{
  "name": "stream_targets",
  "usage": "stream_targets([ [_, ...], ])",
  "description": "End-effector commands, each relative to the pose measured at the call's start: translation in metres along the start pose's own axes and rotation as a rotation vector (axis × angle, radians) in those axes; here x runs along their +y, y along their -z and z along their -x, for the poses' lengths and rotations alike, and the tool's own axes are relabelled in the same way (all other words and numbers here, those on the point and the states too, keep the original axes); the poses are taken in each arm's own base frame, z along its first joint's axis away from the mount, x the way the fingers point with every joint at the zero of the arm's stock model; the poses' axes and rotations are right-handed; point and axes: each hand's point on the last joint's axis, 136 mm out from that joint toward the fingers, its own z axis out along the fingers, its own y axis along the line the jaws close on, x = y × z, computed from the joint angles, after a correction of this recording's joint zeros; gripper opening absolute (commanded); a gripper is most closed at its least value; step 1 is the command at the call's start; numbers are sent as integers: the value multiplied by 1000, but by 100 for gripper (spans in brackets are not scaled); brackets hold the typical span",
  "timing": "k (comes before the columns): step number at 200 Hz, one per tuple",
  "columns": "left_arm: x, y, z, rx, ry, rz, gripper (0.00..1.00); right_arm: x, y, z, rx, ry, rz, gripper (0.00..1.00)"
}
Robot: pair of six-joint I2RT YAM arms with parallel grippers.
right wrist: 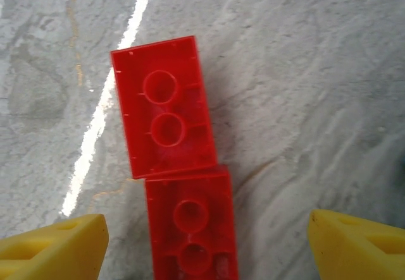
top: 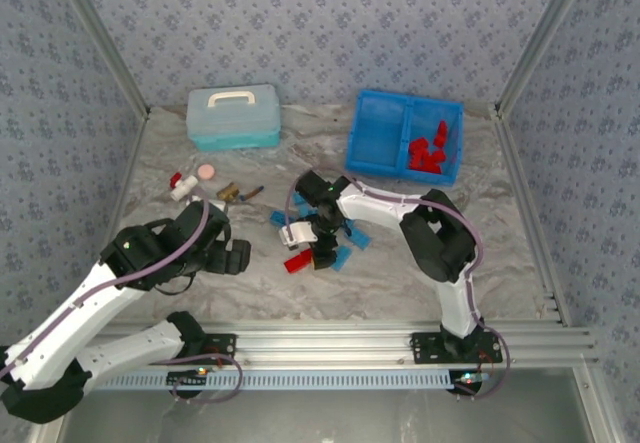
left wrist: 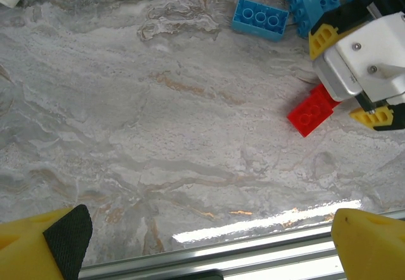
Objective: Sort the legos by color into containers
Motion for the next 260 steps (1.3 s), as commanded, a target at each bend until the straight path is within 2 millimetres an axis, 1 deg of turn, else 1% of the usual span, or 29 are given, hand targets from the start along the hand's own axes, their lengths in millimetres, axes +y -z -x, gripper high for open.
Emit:
stream_targets([
  [1,1,4,1,2,17,-4,99,19,-8,-1,21,52,63,84],
  [10,1,3,2,-2,17,-3,99,18,-16,-7,50,63,48,81],
  [20,1,3,3,-9,16,-4,99,14,-22,-12,72,63,27,75],
  [34,0,5,6,-19,18,-9,99,9,-27,-19,95,48,22,57],
  [38,-1,5,6,-20,19,-10,99,8,-27,-20,99,47,17,53],
  [44,-1,5,7,-23,21,-12,99,7,-28,-22,105,50,10,50],
  [53,0,6,8,-32,24,-14,99,6,-27,-22,105,60,-4,45],
  [75,-1,8,11,-51,31,-22,99,0,-17,-15,79,70,-53,28],
  [84,-2,8,11,-55,31,-29,99,-2,-11,-11,66,55,-69,24],
  [92,-4,7,12,-59,24,-38,99,-3,-4,-6,42,46,-75,25],
  [110,-8,6,16,-69,18,-50,99,-6,19,6,-22,8,-108,26],
  [124,-9,6,20,-77,11,-46,99,-11,44,13,-69,-46,-163,27],
  [127,-9,6,21,-80,10,-45,99,-17,52,17,-90,-54,-199,27],
  [141,-10,7,25,-89,3,-43,99,-37,87,17,-158,-162,-316,27],
  [151,-11,6,27,-96,-3,-44,99,-56,117,9,-207,-273,-417,27],
  [165,-13,5,31,-104,-7,-42,99,-82,159,-15,-256,-460,-563,28],
  [177,-14,4,33,-105,-7,-43,99,-104,196,-48,-300,-650,-692,30],
  [194,-18,0,34,-100,-9,-46,99,-123,243,-105,-346,-939,-867,31],
  [204,-19,-2,35,-94,-12,-44,99,-128,267,-141,-364,-1096,-963,32],
  [214,-21,-4,35,-87,-14,-44,99,-127,287,-180,-375,-1261,-1052,32],
  [221,-22,-6,35,-85,-14,-44,99,-125,298,-204,-383,-1368,-1099,32],
  [228,-23,-7,36,-86,-14,-47,99,-122,305,-229,-385,-1476,-1131,32],
  [238,-24,-9,36,-81,-15,-46,99,-117,312,-259,-382,-1604,-1166,32],
  [252,-27,-11,36,-75,-12,-53,99,-112,315,-295,-358,-1739,-1213,32],
  [260,-28,-13,36,-69,-14,-57,99,-111,314,-311,-341,-1803,-1226,32],
])
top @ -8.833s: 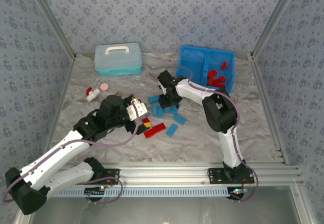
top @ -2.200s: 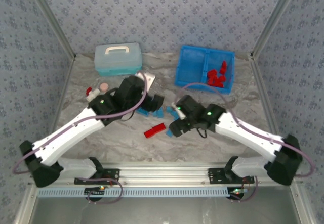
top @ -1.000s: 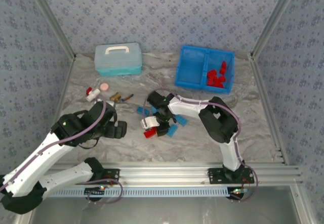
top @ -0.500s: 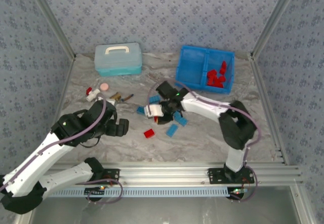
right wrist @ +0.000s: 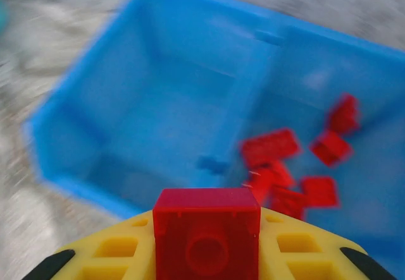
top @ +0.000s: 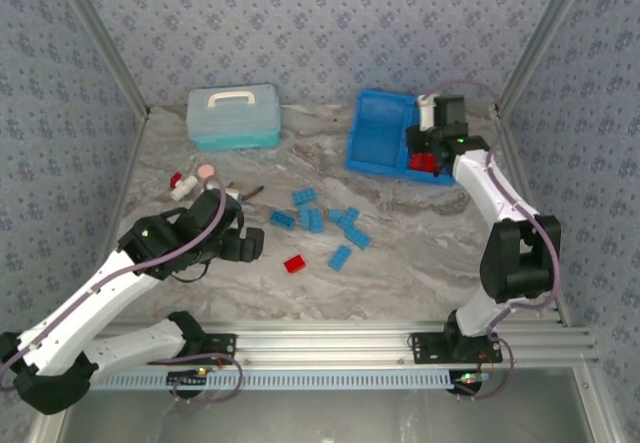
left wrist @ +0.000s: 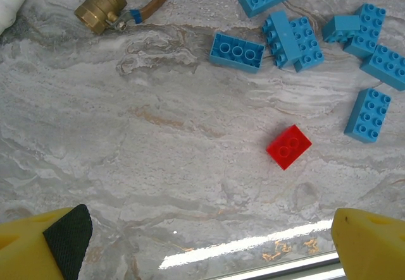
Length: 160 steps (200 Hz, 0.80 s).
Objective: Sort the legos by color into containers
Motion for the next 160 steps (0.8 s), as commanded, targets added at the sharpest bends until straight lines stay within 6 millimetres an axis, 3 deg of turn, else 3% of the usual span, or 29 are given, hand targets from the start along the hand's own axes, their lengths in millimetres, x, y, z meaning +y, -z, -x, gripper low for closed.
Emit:
stream_targets([
  [1,-6,1,8,-21,-1,-28,99,-49,-15,-5,41,-282,-173,32],
  [19,-11,-2,7,-13,1,-50,99,-62,-36,-12,99,-303,-210,33],
  [52,-25,-13,0,10,-12,-117,99,-68,-73,-30,193,-303,-237,37],
  [78,-35,-25,-10,38,-20,-165,99,-63,-81,-27,208,-317,-224,49],
  [104,-34,-45,-32,122,-22,-150,99,-57,-69,-16,196,-299,-220,60],
  [125,-53,-57,-45,178,-85,-230,99,-43,-48,-7,163,-277,-192,60],
  [160,-88,-79,-58,198,-280,-313,99,13,1,-16,109,-215,-81,59],
])
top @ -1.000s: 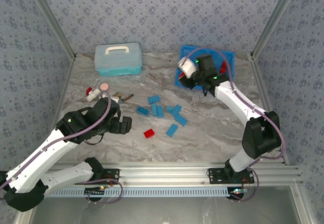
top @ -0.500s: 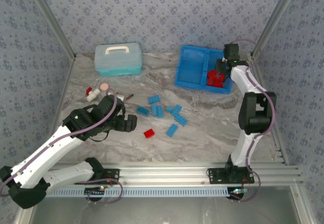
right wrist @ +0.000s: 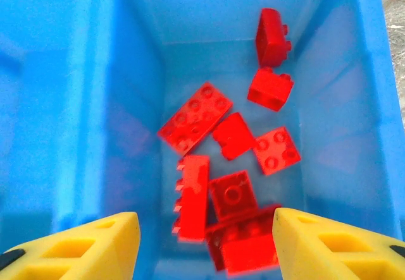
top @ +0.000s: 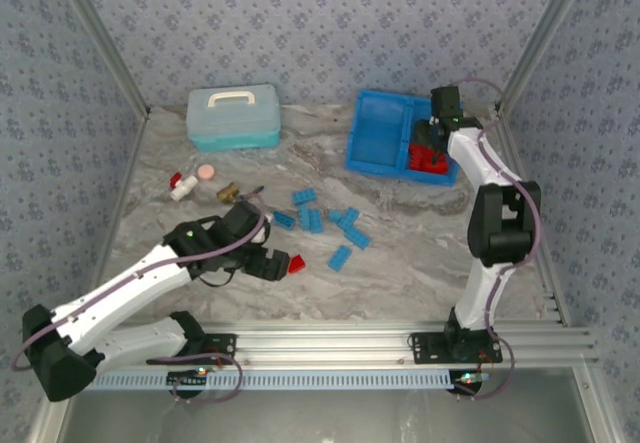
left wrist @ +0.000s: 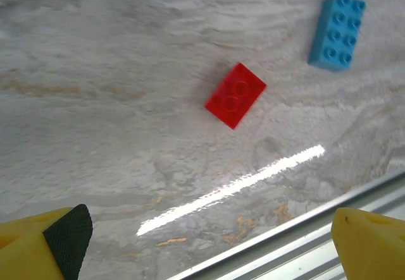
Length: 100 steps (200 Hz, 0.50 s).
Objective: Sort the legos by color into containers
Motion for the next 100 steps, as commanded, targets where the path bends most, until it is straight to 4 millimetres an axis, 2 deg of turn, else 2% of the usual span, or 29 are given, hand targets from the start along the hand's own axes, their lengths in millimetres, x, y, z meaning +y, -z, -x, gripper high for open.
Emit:
stream_targets([
  [1,-31,-17,7,-5,-160,-94,99,33,52,-10,-61,43,85,59],
  [30,-36,-53,1,85,-297,-54,99,69,95,-50,-77,135,173,61],
  [45,-33,-68,2,104,-339,-23,98,78,117,-66,-80,172,202,62],
  [54,-30,-76,1,122,-361,3,98,81,129,-72,-87,179,217,65],
  [60,-33,-82,9,99,-372,3,97,84,139,-73,-100,181,233,66],
  [67,-32,-88,11,97,-382,13,95,82,139,-88,-75,186,238,68],
  [100,-22,-118,18,106,-390,77,85,77,168,-100,-94,164,269,69],
])
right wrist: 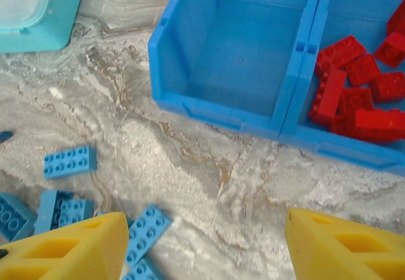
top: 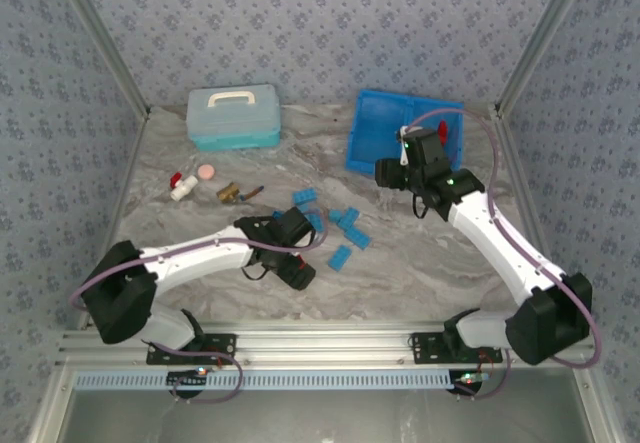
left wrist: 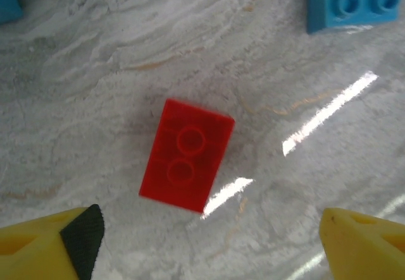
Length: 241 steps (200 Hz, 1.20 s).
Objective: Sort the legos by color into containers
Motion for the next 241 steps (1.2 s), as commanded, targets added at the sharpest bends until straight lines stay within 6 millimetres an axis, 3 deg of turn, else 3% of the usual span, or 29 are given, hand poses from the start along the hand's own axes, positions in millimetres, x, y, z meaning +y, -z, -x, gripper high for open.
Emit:
stream_targets([
  [1,9,-14,19,-46,-33,45,85,-2,17,-12,9,-31,-4,69],
  [39,10,-37,17,0,-12,42,67,-8,29,-17,-1,-46,-17,69],
  [65,6,-46,10,23,10,18,46,-8,33,-16,-10,-54,-17,69],
  [91,3,-42,14,-2,29,6,36,-9,39,-9,-29,-75,-22,69],
  [113,-8,-27,38,-110,53,-55,31,-12,49,-6,-58,-133,-29,70],
  [134,-23,7,86,-272,79,-137,30,-21,64,-9,-104,-214,-45,71],
  [154,-37,52,154,-485,107,-220,30,-36,81,-26,-136,-312,-90,71],
  [173,-48,78,217,-638,126,-259,30,-52,98,-46,-181,-467,-137,70],
  [193,-59,79,276,-720,143,-260,29,-61,111,-67,-248,-553,-146,70],
  [213,-66,65,328,-768,176,-254,27,-70,119,-86,-260,-574,-176,70],
  [241,-77,48,396,-808,194,-252,27,-78,132,-96,-238,-516,-238,71],
])
